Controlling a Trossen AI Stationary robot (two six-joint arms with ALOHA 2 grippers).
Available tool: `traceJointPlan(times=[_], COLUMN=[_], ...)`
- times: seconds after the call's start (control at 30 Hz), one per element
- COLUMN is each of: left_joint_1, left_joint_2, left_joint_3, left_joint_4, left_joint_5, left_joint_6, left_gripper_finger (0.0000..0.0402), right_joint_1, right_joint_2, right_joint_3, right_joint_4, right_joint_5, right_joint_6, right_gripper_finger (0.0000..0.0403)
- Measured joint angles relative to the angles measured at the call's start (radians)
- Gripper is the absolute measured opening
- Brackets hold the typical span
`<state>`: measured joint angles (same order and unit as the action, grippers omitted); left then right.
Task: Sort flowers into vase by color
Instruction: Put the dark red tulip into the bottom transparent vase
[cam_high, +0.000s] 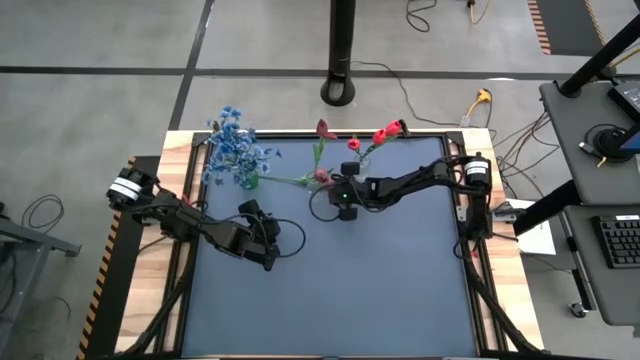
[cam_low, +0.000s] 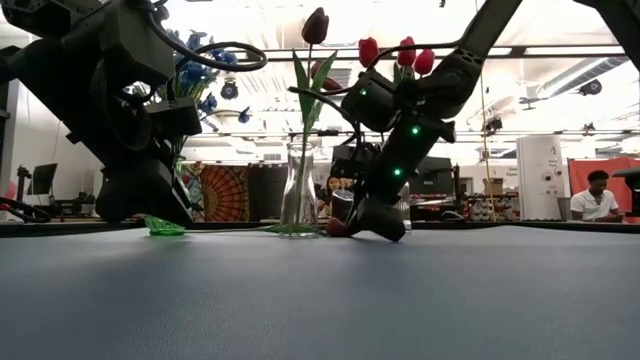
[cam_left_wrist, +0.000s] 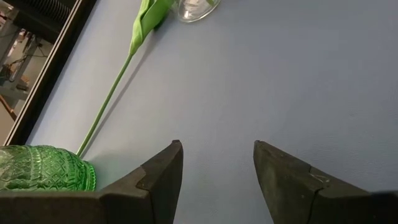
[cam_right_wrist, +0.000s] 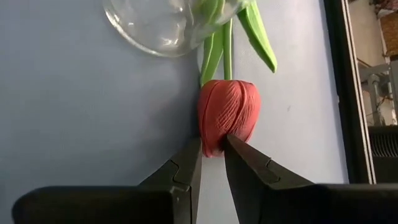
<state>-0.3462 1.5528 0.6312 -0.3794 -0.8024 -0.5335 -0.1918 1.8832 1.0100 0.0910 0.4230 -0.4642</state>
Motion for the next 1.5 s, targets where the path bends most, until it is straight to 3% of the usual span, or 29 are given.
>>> traceJointPlan(times=[1.5], left_joint_1=[-0.001], left_joint_2=[0.000], left_joint_3=[0.000], left_joint_4=[0.021], left_joint_5=[0.000], left_joint_6=[0.000], left_gripper_finger=[0.0180], right_joint_1=[0.085], right_joint_2=[-0.180], right_joint_3=[0.000], right_joint_4=[-0.433], right_joint_5=[0.104], right_joint_6=[0.203], right_gripper_finger=[0.0061])
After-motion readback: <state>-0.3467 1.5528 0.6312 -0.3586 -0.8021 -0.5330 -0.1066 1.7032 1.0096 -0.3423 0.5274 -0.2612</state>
